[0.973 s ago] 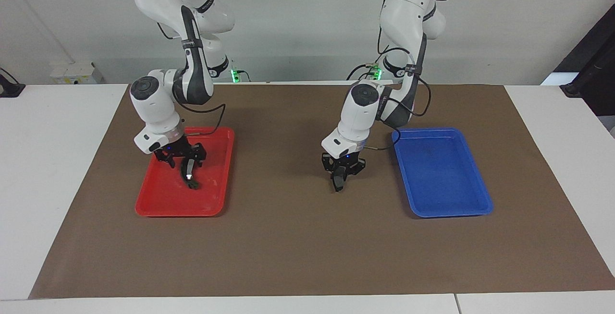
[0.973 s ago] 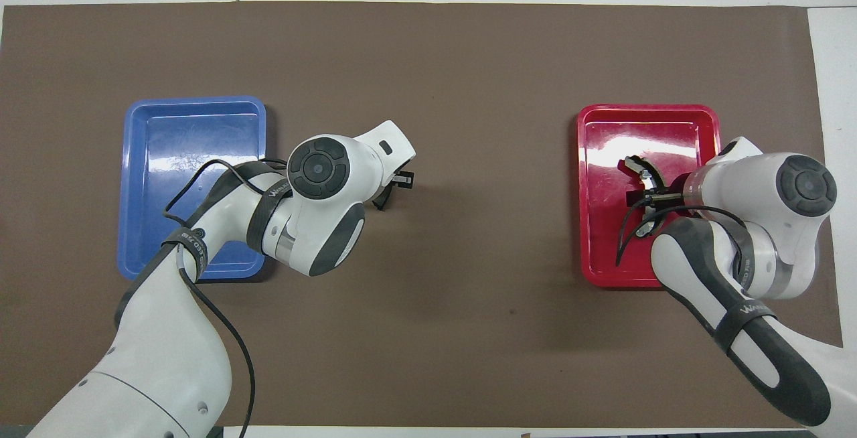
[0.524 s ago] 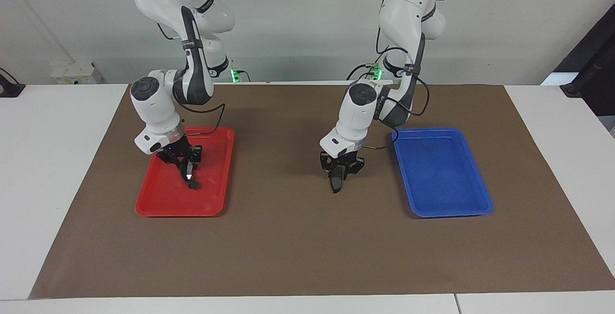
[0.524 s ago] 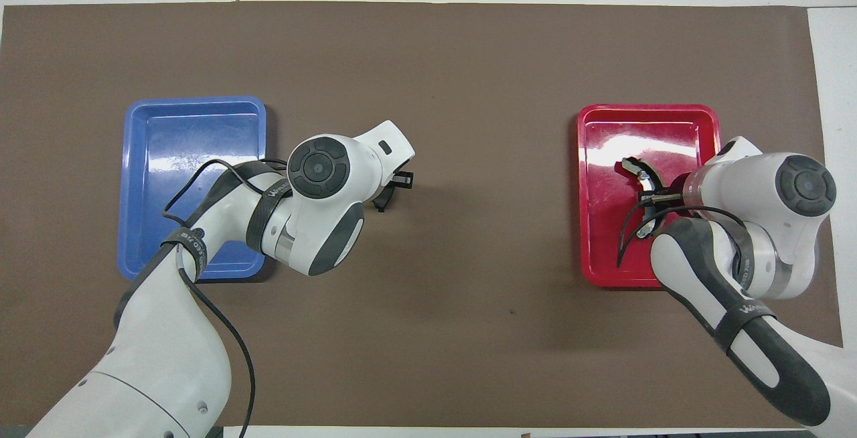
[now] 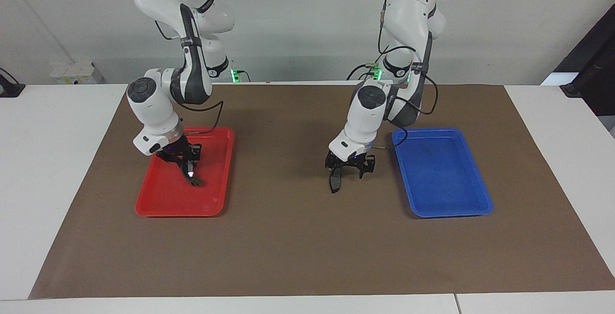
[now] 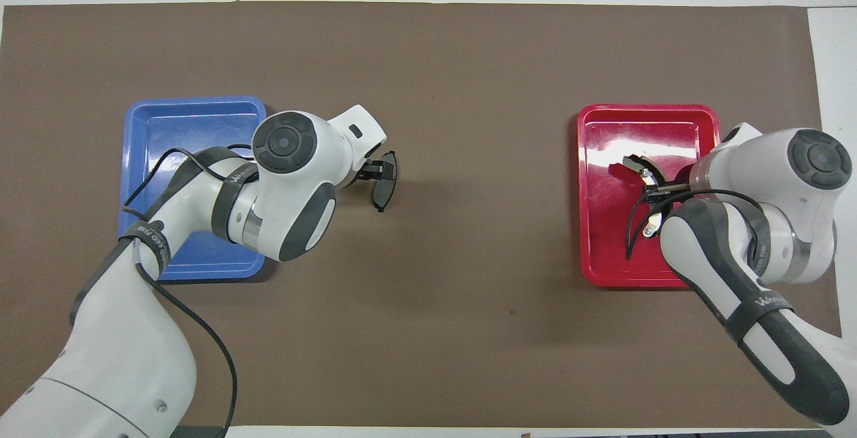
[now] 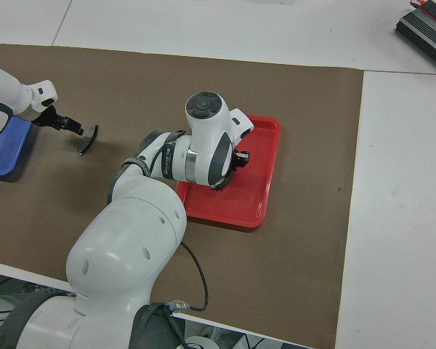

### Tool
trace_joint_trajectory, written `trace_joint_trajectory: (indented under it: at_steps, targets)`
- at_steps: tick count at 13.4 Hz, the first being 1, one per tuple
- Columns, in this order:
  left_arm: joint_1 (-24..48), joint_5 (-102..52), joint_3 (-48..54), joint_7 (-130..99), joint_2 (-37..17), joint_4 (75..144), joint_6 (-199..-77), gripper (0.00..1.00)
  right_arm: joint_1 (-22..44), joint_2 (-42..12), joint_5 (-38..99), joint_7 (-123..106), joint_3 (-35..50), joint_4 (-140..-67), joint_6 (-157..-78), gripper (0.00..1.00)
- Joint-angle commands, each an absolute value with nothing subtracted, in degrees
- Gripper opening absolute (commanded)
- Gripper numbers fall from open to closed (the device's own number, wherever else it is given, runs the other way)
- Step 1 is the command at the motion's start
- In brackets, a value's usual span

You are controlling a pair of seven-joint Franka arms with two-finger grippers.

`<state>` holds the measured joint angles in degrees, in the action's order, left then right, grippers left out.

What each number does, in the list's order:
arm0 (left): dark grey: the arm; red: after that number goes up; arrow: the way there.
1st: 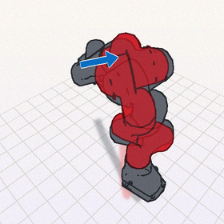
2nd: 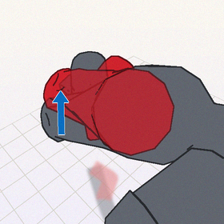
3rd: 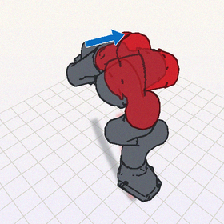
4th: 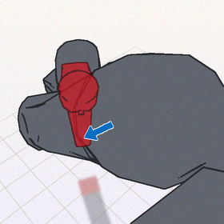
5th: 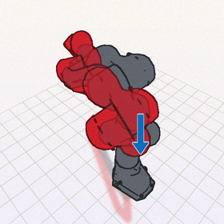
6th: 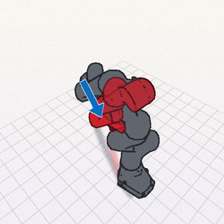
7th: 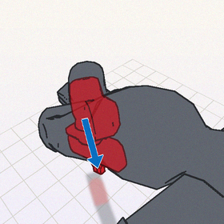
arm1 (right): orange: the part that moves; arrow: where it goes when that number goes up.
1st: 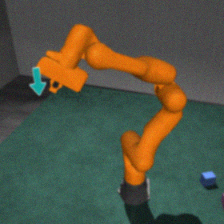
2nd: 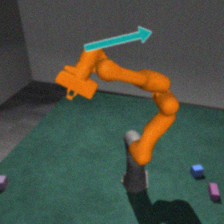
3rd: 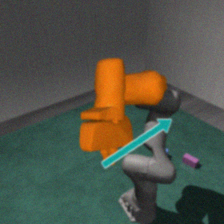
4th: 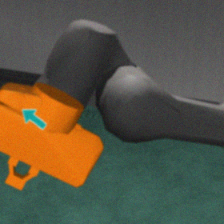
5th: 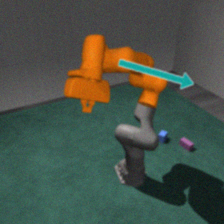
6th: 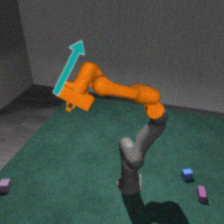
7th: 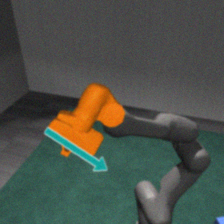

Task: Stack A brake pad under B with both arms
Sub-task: 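Lower the pad onto the table with the left gripper while the right gripper grasps, then withdraw the left gripper while the right gripper lifts the red-tray pad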

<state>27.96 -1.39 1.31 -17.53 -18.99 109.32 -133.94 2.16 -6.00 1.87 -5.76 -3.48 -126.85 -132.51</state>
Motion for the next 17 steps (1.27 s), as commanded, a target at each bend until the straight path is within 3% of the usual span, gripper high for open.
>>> trace_joint_trajectory:
  at_steps: [1, 7, 13, 17]
  targets:
    - [23.49, -1.93, 1.32, -9.79, -12.67, 109.69, -124.4, 1.0, 3.07, -5.18, 3.16, -5.12, -1.6, -120.17, -124.3, 0.0]
    - [8.81, -1.85, 1.23, 13.6, -9.32, 100.12, -101.46, 1.0, 16.5, -9.12, 2.2, 20.88, -1.41, -110.33, -119.45, 0.0]
    - [1.68, 0.08, 1.05, 18.46, -0.72, 98.79, -91.59, 1.0, 27.23, -24.76, 2.29, 41.38, -1.41, -90.12, -115.14, 0.0]
    - [0.18, 1.05, 0.97, 18.46, 1.32, 95.9, -86.33, 1.0, 31.54, -30.4, 2.81, 46.93, -1.32, -85.44, -116.71, 0.0]
